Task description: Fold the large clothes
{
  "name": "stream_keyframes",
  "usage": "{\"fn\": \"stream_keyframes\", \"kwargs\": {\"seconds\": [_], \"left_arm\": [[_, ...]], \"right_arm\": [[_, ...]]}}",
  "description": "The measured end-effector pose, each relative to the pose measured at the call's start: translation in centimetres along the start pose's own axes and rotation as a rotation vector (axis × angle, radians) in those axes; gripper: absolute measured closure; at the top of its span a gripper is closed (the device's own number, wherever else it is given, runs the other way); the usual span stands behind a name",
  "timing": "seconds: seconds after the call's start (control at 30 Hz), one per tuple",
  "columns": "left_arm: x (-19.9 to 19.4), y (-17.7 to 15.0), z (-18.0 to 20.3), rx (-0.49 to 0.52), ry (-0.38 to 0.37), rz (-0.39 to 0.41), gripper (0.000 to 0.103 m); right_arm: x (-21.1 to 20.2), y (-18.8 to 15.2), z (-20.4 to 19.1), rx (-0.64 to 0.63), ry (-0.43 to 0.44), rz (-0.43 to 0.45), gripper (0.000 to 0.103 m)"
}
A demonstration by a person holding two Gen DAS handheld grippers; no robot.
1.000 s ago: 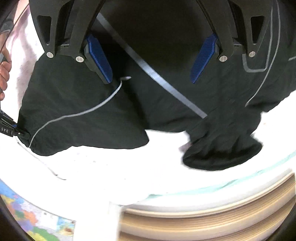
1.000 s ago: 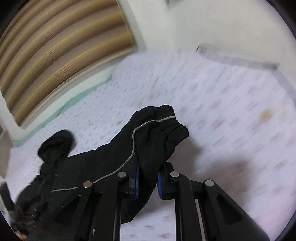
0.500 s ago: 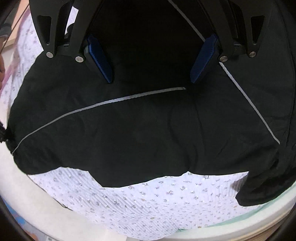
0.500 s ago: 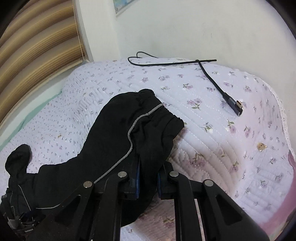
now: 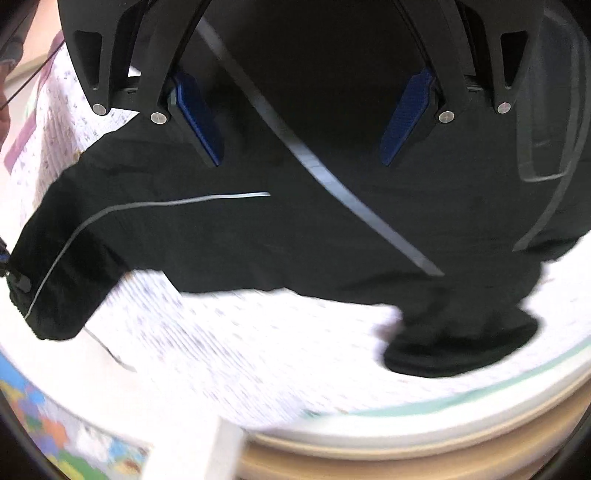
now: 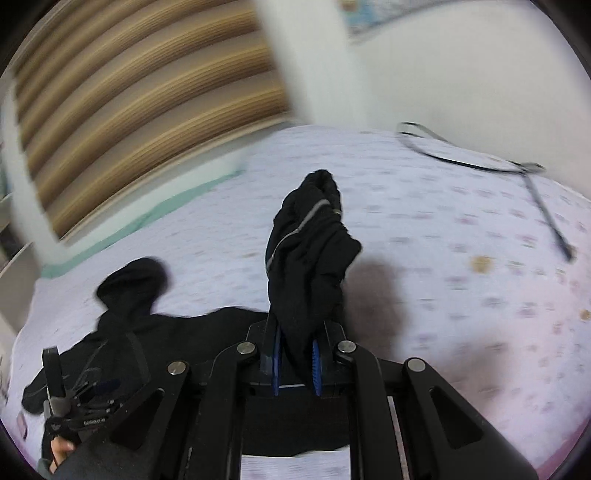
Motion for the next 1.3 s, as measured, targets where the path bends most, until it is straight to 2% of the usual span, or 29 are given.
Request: {"fn": "stream_keyframes", "kwargs": {"seconds": [0.2, 0.33, 0.5, 0.63, 0.73, 0.9, 0.97, 1.0, 1.07, 1.17, 1.2, 1.3], "left_arm": [[-6.9, -2.1, -8.7, -0.082, 0.108, 0.041, 0.016], [-10.8, -4.4, -15.3, -0.144, 0.22, 0.075, 0.016], [-13.3, -8.0, -22.0, -0.265, 0.235, 0.087, 0.016], [-14.9, -10.4, -25.9, -0.299, 0.325, 0.127, 0.016], [-14.7, -11.9, -27.8, -0.359, 0.27, 0.132, 0.016], [-12.6, -13.2, -28.4, -0.394, 0.22, 0.101, 0.016], [-12.2, -13.4, -28.4, -0.394, 0.214, 0.09, 0.016], [-12.3, -13.4, -28.5, -0.392, 0.207, 0.089, 0.016], [-12.9, -13.5, -28.4, -0.385, 0.182, 0.082, 0.016], [-14.2, -12.7, -28.0, -0.371, 0.112, 0.071, 0.016], [-14.5, -12.0, -27.8, -0.369, 0.084, 0.073, 0.016], [-15.4, -9.4, -26.4, -0.336, -0.035, 0.099, 0.016]], "right_arm": [[2.1, -2.8, -13.0, -0.171, 0.113, -0.077, 0.087], [3.0, -6.1, -21.9, -0.282, 0.176, -0.118, 0.088], [6.2, -10.4, -31.3, -0.369, 0.235, -0.199, 0.087], [8.9, -15.4, -38.0, -0.43, 0.298, -0.29, 0.088], [10.9, -18.8, -41.9, -0.44, 0.322, -0.365, 0.088], [14.9, -24.1, -45.6, -0.458, 0.329, -0.471, 0.085], [16.8, -26.5, -45.6, -0.449, 0.308, -0.568, 0.077], [17.1, -26.9, -45.5, -0.439, 0.314, -0.586, 0.075], [16.4, -26.1, -45.3, -0.415, 0.369, -0.603, 0.06], [14.2, -24.6, -44.9, -0.377, 0.44, -0.629, 0.057], [12.9, -23.6, -44.3, -0.379, 0.458, -0.599, 0.057], [9.7, -20.2, -41.5, -0.375, 0.431, -0.479, 0.057]]}}
Point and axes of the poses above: each gripper's, at about its wrist camera, not at the fingertips, and x roughly the way its jaws point, z to its right, y to its top, the point moved 7 cm from there along x, roughly the way its jaws point, and after that the axes turned 1 degree about -x, right-handed, at the moved point
